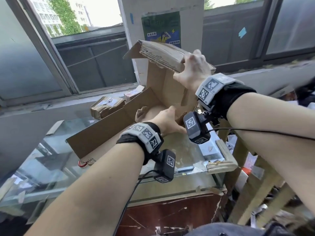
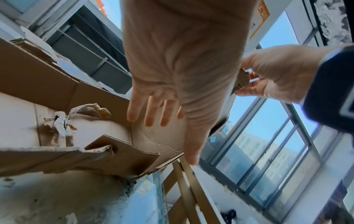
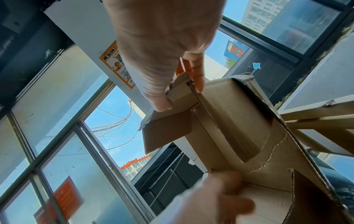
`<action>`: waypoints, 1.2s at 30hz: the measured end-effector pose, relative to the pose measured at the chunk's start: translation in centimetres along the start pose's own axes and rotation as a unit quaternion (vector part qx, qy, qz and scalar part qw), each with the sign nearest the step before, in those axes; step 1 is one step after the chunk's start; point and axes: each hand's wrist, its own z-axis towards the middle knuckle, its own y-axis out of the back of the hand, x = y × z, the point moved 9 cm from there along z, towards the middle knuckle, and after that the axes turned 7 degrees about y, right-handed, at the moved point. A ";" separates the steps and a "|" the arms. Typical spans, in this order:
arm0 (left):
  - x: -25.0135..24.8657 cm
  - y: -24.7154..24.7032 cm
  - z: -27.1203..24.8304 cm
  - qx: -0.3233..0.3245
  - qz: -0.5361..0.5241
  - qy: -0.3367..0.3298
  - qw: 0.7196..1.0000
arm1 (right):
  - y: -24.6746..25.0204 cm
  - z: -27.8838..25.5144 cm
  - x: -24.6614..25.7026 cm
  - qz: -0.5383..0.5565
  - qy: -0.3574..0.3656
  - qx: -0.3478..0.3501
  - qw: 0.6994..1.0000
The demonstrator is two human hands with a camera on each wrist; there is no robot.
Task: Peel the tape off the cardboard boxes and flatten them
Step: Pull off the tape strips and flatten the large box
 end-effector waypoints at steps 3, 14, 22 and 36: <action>0.6 2.0 0.5 -0.062 -0.102 0.017 0.993 | 0.0 -0.5 0.9 0.033 0.035 0.003 0.999; 1.0 5.9 1.3 -0.198 -0.339 0.049 0.918 | 2.1 -0.1 0.5 0.172 0.053 -0.056 0.982; 2.2 7.6 -0.5 -0.263 -0.267 0.067 0.925 | -4.2 -1.8 -7.9 0.073 -0.115 0.067 0.988; 6.8 8.3 -2.9 -0.324 -0.357 0.184 0.856 | -7.1 -1.8 -3.4 0.054 -0.070 0.141 0.986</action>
